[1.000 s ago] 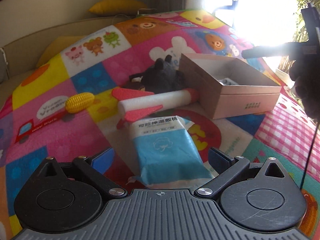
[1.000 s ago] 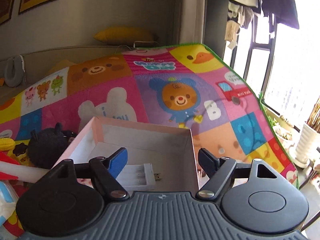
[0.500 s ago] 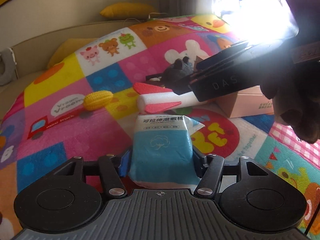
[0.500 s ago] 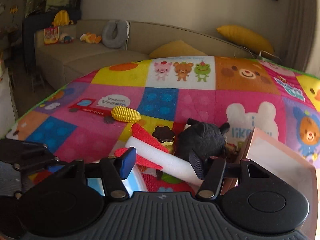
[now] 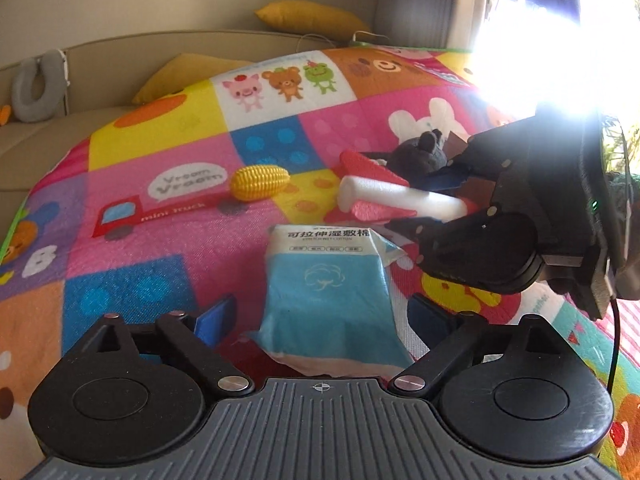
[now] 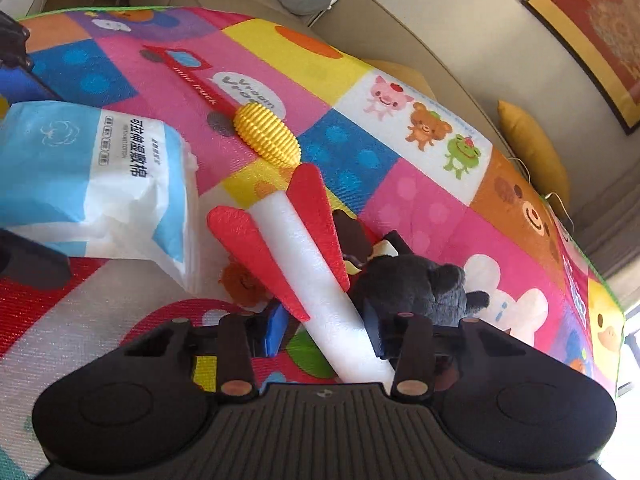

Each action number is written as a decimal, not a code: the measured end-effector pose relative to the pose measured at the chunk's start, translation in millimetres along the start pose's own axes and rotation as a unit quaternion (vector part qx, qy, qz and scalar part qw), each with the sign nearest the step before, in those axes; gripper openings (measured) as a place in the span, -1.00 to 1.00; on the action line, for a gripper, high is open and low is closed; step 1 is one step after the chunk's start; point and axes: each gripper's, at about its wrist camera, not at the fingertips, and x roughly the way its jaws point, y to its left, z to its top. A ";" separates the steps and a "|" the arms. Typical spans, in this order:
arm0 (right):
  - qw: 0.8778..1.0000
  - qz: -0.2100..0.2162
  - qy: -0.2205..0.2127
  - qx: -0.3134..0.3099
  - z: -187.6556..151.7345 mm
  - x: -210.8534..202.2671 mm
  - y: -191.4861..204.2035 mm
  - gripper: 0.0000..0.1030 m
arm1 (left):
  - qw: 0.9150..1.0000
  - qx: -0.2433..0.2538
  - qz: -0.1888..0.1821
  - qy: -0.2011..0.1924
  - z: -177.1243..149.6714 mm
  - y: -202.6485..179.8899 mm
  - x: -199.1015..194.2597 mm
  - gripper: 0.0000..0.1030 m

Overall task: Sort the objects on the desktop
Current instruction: 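Grasp the white-red foam rocket with the right tool while the left tool grasps the blue wipes pack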

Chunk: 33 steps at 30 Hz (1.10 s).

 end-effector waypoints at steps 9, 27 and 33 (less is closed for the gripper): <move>0.951 0.135 -0.041 0.274 -13.7 -96.2 -76.6 -0.44 | 1.000 0.000 0.009 0.003 7.7 -4.3 7.1 0.82; 0.806 0.138 -0.013 0.576 -191.4 -202.7 -82.0 -0.45 | 0.993 0.088 -0.073 0.040 -6.9 -111.1 7.5 0.24; 0.786 0.085 -0.001 0.613 -229.8 -207.2 -78.4 -0.31 | 0.988 0.106 -0.101 0.044 -14.9 -146.4 8.9 0.79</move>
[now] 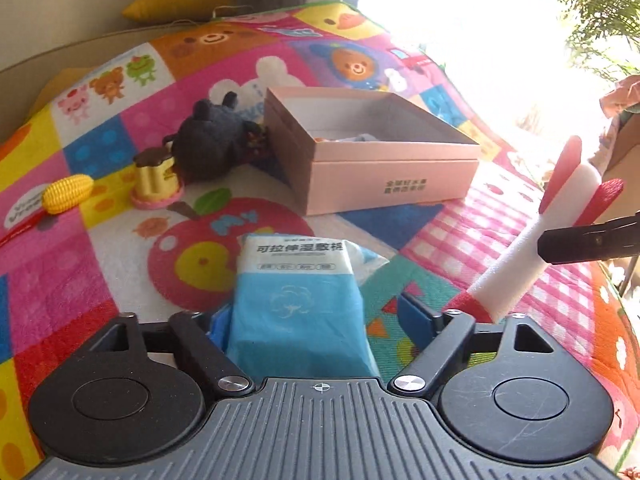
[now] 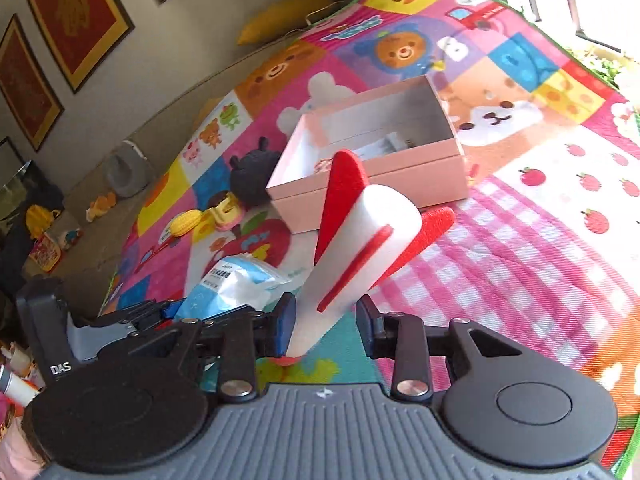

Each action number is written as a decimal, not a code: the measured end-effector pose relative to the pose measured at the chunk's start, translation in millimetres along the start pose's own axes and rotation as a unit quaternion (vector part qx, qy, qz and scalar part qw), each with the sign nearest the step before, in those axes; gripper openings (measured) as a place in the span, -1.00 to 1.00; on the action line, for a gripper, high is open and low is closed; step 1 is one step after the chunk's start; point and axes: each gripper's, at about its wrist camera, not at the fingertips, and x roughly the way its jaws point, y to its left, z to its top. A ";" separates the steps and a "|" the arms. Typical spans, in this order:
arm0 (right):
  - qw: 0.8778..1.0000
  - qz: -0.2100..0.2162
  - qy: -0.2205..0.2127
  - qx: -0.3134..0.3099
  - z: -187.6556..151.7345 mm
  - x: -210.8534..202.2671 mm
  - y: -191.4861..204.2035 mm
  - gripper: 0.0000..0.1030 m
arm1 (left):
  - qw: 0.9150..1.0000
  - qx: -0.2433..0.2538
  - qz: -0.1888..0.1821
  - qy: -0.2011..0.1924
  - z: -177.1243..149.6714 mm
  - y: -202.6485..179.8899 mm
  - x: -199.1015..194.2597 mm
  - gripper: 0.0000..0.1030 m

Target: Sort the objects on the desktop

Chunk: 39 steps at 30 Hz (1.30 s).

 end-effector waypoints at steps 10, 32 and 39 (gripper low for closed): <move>0.997 -0.069 -0.006 0.033 -15.1 15.6 -34.6 0.30 | 1.000 0.005 0.018 0.005 -7.0 -4.3 -1.4 1.00; 0.995 -0.092 -0.045 -0.018 2.4 53.9 -22.7 0.19 | 0.999 0.042 0.012 0.010 -23.3 -21.2 3.9 1.00; 0.994 -0.105 -0.027 0.030 5.6 58.2 -15.5 0.46 | 0.999 0.042 0.012 0.000 -26.4 -20.4 2.5 1.00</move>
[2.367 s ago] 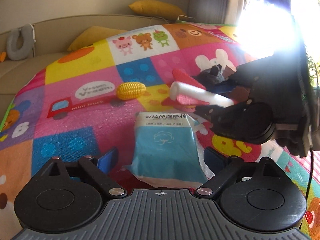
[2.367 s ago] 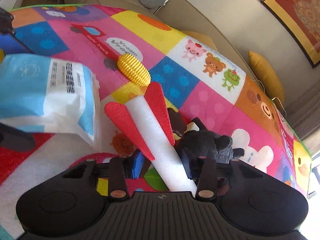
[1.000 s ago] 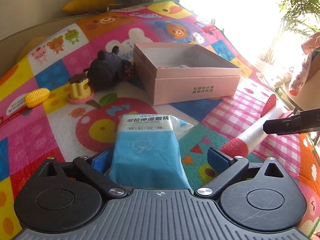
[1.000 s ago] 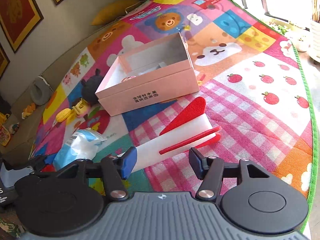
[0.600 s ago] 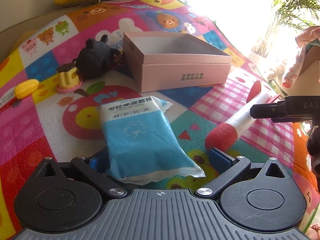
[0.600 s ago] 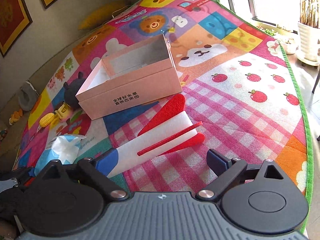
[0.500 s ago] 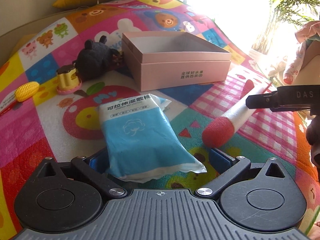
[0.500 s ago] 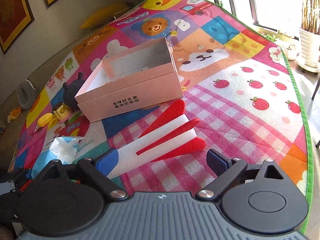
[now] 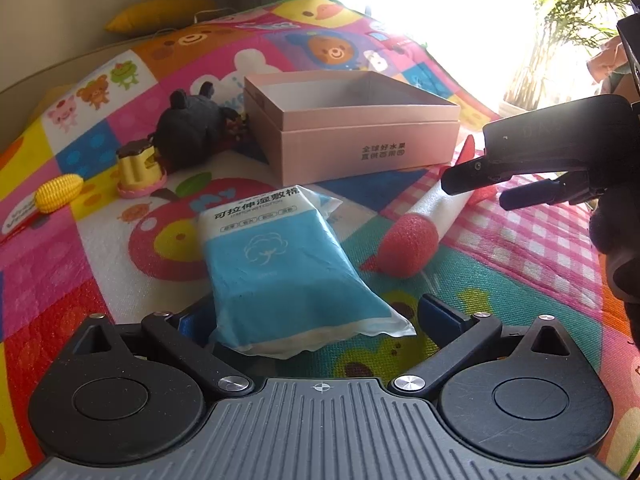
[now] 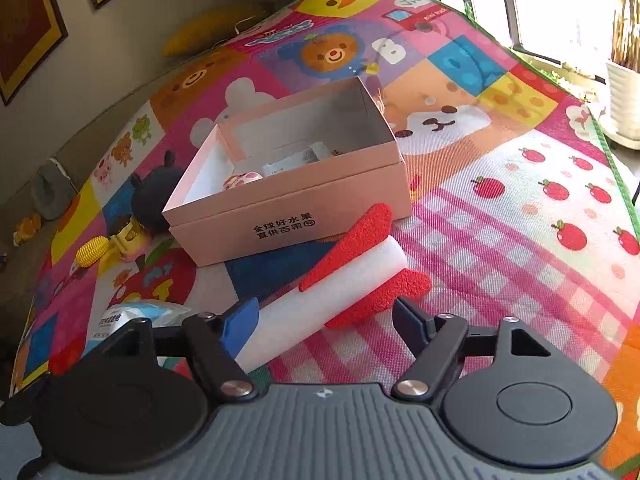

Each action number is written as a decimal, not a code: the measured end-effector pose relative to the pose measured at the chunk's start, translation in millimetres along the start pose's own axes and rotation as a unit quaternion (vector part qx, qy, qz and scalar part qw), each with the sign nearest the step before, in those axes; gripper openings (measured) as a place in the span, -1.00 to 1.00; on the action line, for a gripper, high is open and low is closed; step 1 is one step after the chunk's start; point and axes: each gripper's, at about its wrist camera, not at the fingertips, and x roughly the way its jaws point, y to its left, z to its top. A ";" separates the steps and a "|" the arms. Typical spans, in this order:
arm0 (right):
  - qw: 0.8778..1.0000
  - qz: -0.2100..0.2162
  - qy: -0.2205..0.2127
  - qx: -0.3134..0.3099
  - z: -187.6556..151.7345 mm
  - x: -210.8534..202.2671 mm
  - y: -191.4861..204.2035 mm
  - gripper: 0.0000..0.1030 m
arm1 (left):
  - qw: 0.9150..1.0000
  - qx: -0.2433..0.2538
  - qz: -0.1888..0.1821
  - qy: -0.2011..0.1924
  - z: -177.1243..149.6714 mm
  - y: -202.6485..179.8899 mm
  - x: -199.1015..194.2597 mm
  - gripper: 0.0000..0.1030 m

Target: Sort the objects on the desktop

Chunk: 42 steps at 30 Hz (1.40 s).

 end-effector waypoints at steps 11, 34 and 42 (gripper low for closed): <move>0.998 0.023 0.042 0.032 3.7 17.9 27.3 0.26 | 1.000 -0.004 -0.014 -0.006 -0.2 7.7 -1.7 1.00; 0.995 0.036 0.088 -0.023 13.3 -46.9 8.1 -0.36 | 0.996 -0.073 0.011 -0.047 -10.0 44.1 -11.0 1.00; 0.996 -0.004 0.070 0.061 11.3 1.4 -0.6 0.40 | 0.996 -0.069 0.016 -0.048 -10.7 41.8 -11.8 1.00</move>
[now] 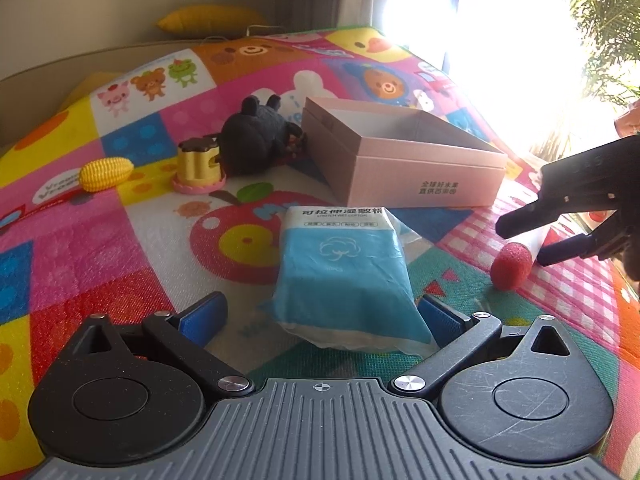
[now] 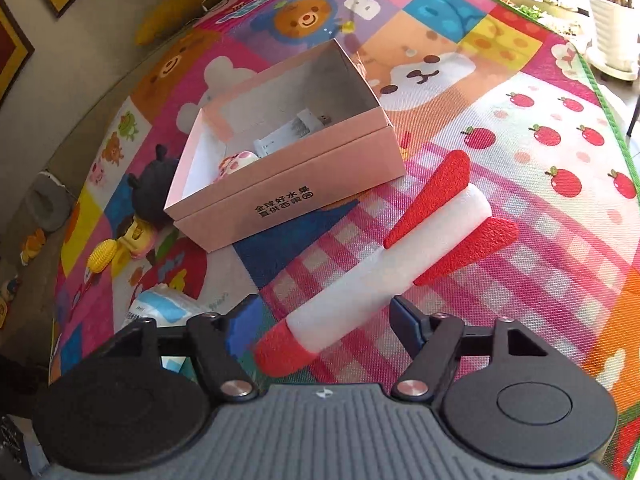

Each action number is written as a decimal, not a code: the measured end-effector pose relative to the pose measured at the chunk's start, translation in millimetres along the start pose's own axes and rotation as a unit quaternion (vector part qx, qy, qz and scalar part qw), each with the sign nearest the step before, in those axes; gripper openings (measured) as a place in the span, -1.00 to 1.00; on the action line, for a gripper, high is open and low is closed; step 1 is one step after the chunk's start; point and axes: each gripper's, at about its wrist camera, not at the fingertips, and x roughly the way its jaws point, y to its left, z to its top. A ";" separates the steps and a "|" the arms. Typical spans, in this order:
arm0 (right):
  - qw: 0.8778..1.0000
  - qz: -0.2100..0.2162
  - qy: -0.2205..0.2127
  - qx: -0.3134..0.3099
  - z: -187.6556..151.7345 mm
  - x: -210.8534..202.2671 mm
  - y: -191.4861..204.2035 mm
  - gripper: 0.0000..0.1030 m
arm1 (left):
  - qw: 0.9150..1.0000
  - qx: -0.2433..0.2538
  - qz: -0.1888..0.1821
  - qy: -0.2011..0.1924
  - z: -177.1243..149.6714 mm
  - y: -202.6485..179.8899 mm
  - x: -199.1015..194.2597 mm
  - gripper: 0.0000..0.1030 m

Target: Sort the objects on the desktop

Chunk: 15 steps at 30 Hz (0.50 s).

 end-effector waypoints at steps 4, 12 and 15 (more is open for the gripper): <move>0.999 -0.038 -0.026 -0.023 -1.4 14.3 13.0 0.23 | 1.000 0.000 0.000 0.000 -0.2 0.1 -0.3 1.00; 0.993 0.028 0.061 -0.099 -14.9 -3.8 20.0 -0.24 | 1.000 0.000 -0.001 0.001 -0.2 0.8 0.2 1.00; 0.986 0.035 0.087 -0.137 -27.2 -23.5 16.3 -0.32 | 1.000 0.000 -0.001 0.003 -0.1 0.8 0.5 1.00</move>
